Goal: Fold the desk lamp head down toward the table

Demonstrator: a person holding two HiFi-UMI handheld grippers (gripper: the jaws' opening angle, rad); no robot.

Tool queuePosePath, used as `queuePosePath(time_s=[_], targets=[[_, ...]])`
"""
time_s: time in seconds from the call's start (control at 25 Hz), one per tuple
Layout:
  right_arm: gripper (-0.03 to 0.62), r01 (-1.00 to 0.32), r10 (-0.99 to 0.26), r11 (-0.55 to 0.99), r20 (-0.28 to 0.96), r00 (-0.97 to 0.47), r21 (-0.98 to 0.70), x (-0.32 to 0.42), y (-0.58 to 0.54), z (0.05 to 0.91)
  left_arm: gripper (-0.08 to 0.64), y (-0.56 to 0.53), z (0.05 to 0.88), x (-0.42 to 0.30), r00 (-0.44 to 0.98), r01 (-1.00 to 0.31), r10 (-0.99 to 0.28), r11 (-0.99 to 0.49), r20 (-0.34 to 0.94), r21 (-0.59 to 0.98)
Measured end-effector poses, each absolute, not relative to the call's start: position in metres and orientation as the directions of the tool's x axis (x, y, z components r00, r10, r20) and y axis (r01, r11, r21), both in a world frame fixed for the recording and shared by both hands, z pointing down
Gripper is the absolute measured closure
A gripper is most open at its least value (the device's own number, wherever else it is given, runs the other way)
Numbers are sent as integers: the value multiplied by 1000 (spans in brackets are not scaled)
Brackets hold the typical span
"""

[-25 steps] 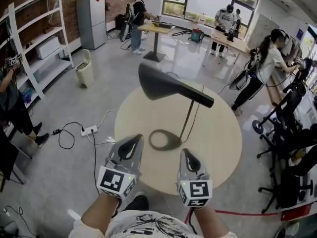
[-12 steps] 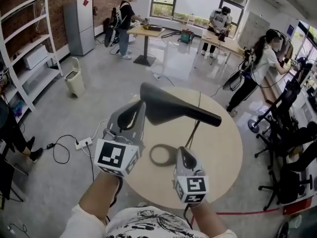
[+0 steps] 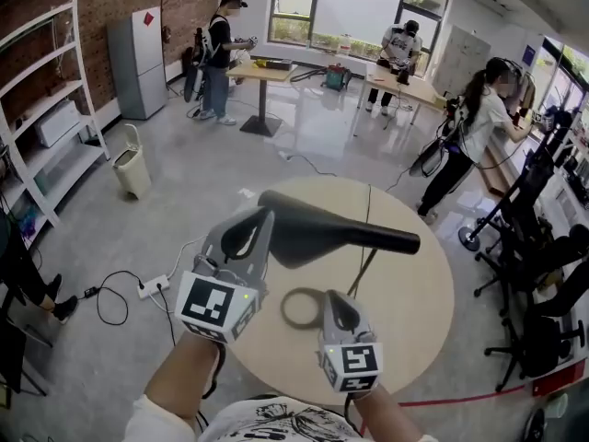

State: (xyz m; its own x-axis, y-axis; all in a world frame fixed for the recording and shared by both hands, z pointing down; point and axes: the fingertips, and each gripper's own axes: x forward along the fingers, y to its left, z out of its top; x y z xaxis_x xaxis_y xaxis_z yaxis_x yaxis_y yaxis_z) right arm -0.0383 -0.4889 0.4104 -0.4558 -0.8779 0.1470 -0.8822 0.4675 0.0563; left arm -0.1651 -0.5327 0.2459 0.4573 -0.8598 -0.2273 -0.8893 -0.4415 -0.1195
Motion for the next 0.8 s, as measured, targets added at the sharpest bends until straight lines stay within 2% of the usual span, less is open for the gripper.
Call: queuePosePath(time_s=[0.32,0.8], targets=[[583,-915,-910,401,133,-393,39,-32,-490,429,554,-539,313,-171,468,-884,-875,-466,-121,-44],[583,-968,-949,252,201,-244,16,5,-491,467,554,-545,414,-140,577,-817,-811,-573,96,69]])
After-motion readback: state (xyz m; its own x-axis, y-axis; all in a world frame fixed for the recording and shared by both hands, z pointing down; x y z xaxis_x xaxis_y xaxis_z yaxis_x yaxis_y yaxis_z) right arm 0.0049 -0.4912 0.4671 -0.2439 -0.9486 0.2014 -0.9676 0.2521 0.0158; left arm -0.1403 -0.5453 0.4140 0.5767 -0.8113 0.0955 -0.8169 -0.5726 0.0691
